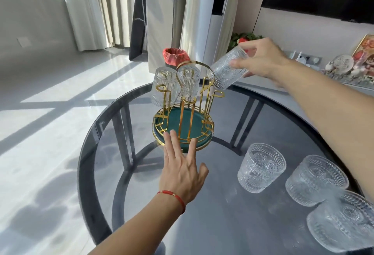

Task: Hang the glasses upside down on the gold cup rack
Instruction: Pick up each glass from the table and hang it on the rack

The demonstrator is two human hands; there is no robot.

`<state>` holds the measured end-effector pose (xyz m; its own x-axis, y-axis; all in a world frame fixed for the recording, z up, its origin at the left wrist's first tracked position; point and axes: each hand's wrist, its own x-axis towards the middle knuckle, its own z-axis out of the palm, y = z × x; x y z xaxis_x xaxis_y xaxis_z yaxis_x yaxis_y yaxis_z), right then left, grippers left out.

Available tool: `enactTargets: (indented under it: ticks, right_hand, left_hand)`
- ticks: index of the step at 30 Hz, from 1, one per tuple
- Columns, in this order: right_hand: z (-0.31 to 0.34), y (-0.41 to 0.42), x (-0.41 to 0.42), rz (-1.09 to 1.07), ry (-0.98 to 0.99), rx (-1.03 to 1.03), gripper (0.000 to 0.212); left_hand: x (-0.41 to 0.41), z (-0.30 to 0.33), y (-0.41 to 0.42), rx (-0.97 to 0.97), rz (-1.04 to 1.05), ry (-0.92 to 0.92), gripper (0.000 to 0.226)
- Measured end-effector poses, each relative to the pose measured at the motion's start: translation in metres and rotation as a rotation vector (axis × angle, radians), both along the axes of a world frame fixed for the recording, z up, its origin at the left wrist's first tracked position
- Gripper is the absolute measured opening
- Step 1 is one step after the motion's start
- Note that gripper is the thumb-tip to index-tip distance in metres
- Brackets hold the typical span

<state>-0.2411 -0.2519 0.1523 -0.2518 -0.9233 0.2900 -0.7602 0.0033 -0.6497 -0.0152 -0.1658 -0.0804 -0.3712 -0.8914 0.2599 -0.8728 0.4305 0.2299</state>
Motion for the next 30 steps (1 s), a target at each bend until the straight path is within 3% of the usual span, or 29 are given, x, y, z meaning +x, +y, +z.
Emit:
enactTargets:
  ticks: [8,15,22,25,30]
  right_hand:
    - [-0.018,-0.034,0.01,0.201,0.196,0.173,0.075]
    - [-0.036,-0.037,0.025,0.253,0.286,0.241,0.065]
    - [-0.043,-0.037,0.023,0.239,0.304,0.264,0.072]
    - [-0.043,-0.023,0.016,0.177,0.255,0.229,0.068]
    - [-0.046,0.049,0.015,0.025,0.178,0.004,0.041]
  left_hand:
    - [-0.001,0.002,0.002,0.021,0.0,0.045,0.071]
    - [-0.002,-0.003,0.0,0.02,-0.001,0.053,0.07]
    - [-0.006,0.013,0.005,0.095,0.019,0.013,0.07]
    - [-0.009,0.026,0.01,0.167,0.037,-0.005,0.074]
    - [-0.007,0.033,0.025,0.212,-0.002,-0.098,0.086]
